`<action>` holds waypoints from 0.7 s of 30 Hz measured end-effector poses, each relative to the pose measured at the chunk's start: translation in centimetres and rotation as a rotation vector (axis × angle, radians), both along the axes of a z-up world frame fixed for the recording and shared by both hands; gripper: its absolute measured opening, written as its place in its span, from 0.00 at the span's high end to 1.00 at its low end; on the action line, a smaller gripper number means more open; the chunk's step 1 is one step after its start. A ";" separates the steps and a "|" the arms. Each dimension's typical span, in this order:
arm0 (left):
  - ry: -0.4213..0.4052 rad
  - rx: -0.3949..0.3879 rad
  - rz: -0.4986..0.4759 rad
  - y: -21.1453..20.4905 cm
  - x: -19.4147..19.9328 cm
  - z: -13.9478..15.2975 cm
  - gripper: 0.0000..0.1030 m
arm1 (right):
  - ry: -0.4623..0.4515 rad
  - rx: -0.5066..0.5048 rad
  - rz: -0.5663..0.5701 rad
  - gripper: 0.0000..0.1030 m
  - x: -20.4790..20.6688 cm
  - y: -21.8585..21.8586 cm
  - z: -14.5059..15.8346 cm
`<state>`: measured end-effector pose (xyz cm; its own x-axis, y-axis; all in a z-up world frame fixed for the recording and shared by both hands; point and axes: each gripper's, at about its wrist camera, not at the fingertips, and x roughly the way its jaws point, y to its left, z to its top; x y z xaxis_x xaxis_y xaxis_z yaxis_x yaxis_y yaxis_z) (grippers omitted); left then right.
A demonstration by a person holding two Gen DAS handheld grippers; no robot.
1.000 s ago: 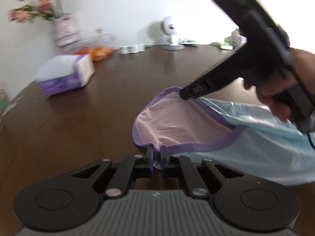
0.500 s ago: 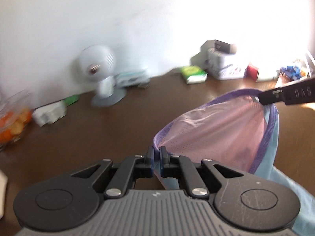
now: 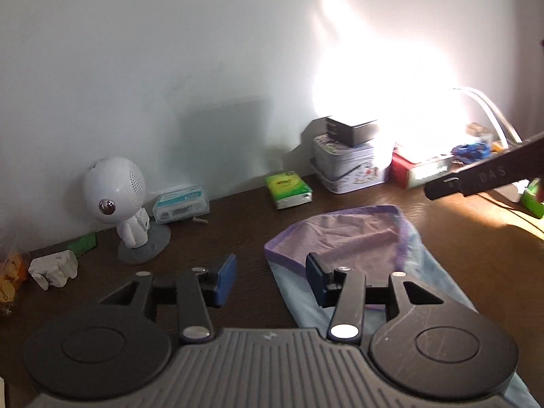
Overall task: Fold clothes
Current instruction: 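Lay the garment down as a long strip and open both grippers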
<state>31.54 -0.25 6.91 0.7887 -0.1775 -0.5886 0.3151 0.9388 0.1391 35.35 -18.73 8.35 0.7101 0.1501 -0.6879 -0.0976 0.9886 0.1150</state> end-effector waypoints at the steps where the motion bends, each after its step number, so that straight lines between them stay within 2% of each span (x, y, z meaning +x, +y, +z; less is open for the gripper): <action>1: 0.014 -0.014 -0.045 0.0 -2.1 0.7 0.44 | -0.005 -0.002 0.032 0.68 -1.2 -0.2 0.8; 3: 0.043 -0.045 -0.154 -0.4 -6.2 1.3 0.32 | -0.018 -0.011 0.124 0.68 -4.8 -0.6 2.2; 4: 0.059 -0.049 -0.197 -0.9 -7.9 1.3 0.31 | -0.021 -0.017 0.176 0.67 -6.8 -0.7 2.7; 7: 0.117 -0.048 -0.233 -2.7 -11.6 0.3 0.31 | 0.002 -0.056 0.302 0.67 -13.5 -0.3 2.7; 11: 0.105 -0.103 -0.265 -3.0 -18.5 -1.0 0.33 | 0.036 -0.066 0.438 0.68 -22.4 1.3 0.5; 14: 0.101 -0.165 -0.256 -1.9 -24.2 -2.2 0.34 | 0.030 -0.061 0.518 0.73 -27.8 2.1 -1.3; 15: 0.106 -0.192 -0.248 -1.4 -26.1 -2.6 0.34 | 0.027 -0.049 0.535 0.78 -29.3 2.3 -1.9; 17: 0.141 -0.234 -0.230 -0.9 -28.8 -3.7 0.38 | 0.028 -0.001 0.557 0.80 -31.3 2.4 -2.9; 19: 0.154 -0.228 -0.229 -1.1 -30.9 -4.6 0.41 | 0.025 0.018 0.565 0.81 -32.7 2.8 -3.9; 21: 0.132 -0.176 -0.253 -1.8 -32.4 -5.2 0.43 | 0.026 0.000 0.564 0.84 -33.7 3.2 -5.0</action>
<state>-0.88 -2.00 1.67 0.6254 -0.4659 -0.6260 0.5460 0.8344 -0.0755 1.68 -15.56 3.39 0.5029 0.5014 -0.7040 -0.6081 0.7841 0.1240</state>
